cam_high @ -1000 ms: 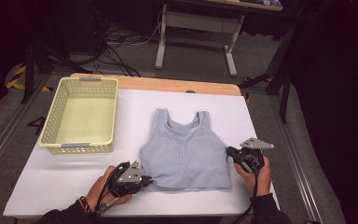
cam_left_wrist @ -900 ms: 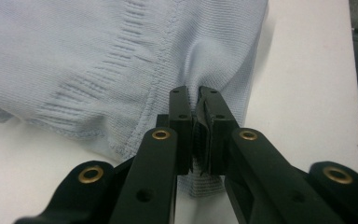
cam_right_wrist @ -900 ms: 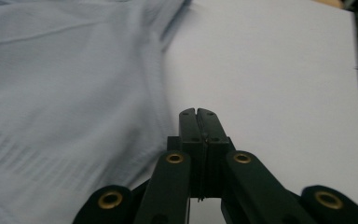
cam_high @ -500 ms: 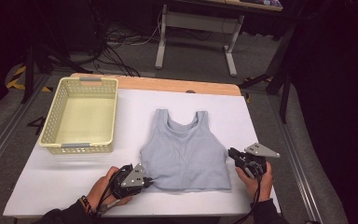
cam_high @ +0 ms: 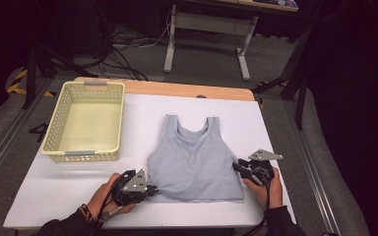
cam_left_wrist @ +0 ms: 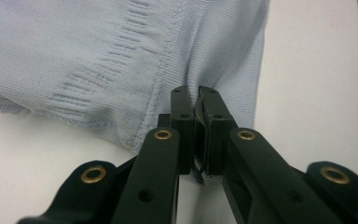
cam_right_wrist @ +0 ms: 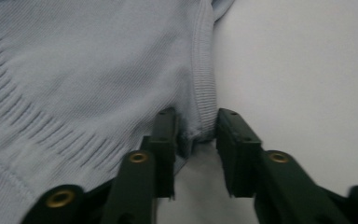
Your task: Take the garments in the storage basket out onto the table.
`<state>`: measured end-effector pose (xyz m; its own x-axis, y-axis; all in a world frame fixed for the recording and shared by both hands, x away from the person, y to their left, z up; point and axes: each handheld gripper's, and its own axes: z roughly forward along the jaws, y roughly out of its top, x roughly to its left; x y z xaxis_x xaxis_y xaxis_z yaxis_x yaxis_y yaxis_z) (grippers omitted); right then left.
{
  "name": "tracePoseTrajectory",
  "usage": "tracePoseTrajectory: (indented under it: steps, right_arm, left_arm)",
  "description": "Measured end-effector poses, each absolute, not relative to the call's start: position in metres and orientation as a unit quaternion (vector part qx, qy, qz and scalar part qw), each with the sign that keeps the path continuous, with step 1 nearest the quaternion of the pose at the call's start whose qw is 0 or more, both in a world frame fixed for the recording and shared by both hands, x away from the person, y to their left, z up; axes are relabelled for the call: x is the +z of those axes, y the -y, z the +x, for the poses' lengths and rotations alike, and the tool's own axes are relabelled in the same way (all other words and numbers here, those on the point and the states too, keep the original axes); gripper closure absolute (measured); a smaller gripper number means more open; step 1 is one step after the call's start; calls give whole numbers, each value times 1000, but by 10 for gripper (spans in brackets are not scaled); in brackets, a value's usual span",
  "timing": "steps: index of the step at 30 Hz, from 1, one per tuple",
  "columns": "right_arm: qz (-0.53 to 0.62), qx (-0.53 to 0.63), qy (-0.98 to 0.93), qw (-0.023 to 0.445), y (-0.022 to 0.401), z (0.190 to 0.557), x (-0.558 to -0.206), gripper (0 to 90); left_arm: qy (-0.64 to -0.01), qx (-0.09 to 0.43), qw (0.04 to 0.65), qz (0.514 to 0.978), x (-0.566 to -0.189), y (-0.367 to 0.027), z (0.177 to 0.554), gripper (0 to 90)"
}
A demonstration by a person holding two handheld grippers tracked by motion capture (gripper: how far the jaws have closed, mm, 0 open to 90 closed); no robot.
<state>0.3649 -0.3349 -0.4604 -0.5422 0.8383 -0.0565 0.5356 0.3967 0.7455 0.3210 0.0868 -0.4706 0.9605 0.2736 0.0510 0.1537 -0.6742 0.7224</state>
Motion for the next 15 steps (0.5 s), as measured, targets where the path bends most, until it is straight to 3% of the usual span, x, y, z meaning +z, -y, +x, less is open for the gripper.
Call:
tracePoseTrajectory:
  steps: [3, 15]
  right_arm:
    - [432, 350, -801, 222, 336, 362, -461, 847]
    - [422, 339, -790, 286, 331, 368, -450, 860]
  left_arm:
    - [-117, 85, 387, 911, -470, -86, 319, 863]
    - [-134, 122, 384, 906, -471, -79, 321, 861]
